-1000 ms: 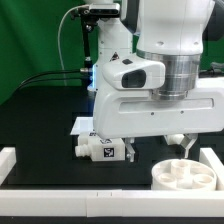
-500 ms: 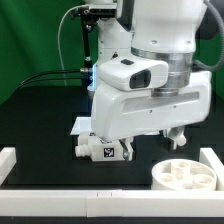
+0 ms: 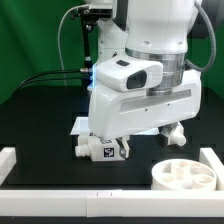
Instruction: Assemble stool
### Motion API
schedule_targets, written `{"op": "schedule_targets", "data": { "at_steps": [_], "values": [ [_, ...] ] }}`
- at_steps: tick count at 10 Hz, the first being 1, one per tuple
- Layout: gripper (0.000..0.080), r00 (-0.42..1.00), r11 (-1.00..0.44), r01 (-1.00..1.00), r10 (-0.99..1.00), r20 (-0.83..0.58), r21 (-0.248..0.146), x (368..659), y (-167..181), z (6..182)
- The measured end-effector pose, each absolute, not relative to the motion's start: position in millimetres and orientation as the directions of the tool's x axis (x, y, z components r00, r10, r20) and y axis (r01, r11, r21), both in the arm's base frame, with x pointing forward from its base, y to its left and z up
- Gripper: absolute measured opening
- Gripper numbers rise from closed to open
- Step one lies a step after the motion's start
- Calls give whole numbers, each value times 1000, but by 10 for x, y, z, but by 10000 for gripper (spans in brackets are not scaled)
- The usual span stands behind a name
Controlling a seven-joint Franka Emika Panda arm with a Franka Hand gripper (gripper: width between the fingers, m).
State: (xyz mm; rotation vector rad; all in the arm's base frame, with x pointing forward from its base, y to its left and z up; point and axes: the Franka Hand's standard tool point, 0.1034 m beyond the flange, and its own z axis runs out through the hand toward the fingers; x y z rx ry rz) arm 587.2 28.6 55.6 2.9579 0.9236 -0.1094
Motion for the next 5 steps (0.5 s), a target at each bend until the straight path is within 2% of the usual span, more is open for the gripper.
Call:
{"op": "schedule_targets", "data": {
  "at_steps": [2,4,5],
  "values": [
    [648,822,-824,566,564,-80,15,5841,285,574],
    [648,872,-875,484,482,-84,7,5544,416,778],
    [648,870,-872,489,487,-80,8,5539,484,810]
  ]
}}
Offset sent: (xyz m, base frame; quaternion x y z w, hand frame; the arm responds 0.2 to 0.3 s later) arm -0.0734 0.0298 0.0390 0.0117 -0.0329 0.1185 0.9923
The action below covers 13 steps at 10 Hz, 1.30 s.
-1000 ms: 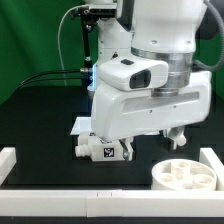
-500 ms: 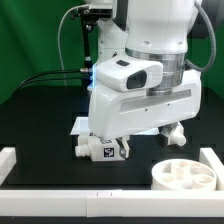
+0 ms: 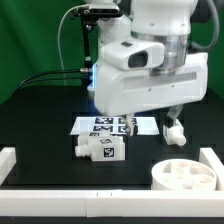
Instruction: Assemble stool
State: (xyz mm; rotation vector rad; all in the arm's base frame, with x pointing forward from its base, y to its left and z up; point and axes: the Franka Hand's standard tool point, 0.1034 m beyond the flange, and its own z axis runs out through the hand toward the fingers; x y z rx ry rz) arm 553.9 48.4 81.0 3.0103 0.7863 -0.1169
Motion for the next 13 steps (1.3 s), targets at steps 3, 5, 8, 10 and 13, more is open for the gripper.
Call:
{"op": "schedule_targets", "data": {
  "at_steps": [3,5,8,10,13],
  "values": [
    [648,888,-891,455,452,-81,9,5522,501,784],
    [648,930,-934,357,355,-94,7,5249,676,808],
    [648,939,-943,333,331,-97,7,4987,807,827],
    [648,938,-943,334,331,-98,7,4984,813,821],
    [648,974,-979,206,203,-96,13,4619,916,654]
  ]
}}
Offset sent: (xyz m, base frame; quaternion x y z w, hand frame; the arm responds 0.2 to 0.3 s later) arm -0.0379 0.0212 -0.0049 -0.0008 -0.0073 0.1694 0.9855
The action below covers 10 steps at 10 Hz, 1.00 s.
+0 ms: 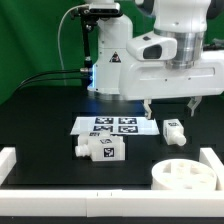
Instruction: Assemble stool
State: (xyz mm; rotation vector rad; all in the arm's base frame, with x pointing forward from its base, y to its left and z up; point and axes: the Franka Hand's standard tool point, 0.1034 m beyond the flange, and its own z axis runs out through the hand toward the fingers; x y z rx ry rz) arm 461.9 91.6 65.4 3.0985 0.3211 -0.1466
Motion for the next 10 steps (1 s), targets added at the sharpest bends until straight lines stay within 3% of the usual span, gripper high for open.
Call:
{"op": "schedule_targets", "data": {
  "at_steps": [4,8,10],
  "values": [
    [648,976,-979,206,205,-80,8,4550,941,586],
    [648,987,-987,158,158,-41,-4,4270,1222,190],
    [648,983,-984,178,178,-51,-3,4217,1214,87]
  ]
}}
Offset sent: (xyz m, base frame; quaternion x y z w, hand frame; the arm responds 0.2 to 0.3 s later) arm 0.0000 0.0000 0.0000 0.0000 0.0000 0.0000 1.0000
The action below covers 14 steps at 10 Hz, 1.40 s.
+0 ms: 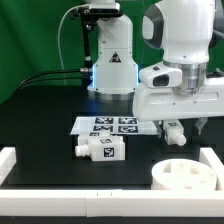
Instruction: Assemble stool
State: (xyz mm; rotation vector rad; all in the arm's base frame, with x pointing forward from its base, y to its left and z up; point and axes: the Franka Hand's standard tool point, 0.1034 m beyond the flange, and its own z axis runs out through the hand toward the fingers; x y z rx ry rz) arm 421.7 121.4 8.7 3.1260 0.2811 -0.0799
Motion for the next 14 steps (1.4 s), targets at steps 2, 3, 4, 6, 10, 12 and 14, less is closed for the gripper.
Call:
{"op": "schedule_targets", "data": {
  "at_steps": [2,3,4,6,10,12,14],
  "values": [
    [648,981,-982,189,189,-53,-1,4219,1181,80],
    [648,980,-982,189,189,-53,-1,4218,1184,79],
    [526,980,-982,189,189,-54,-1,4217,1184,78],
    [321,973,-974,226,226,-52,-3,4225,1186,81],
    [321,788,-789,615,615,14,4,4355,1292,172],
    [321,705,-705,709,709,10,5,4351,1281,160],
    [322,451,-451,892,893,13,29,4331,1345,160]
  ]
}}
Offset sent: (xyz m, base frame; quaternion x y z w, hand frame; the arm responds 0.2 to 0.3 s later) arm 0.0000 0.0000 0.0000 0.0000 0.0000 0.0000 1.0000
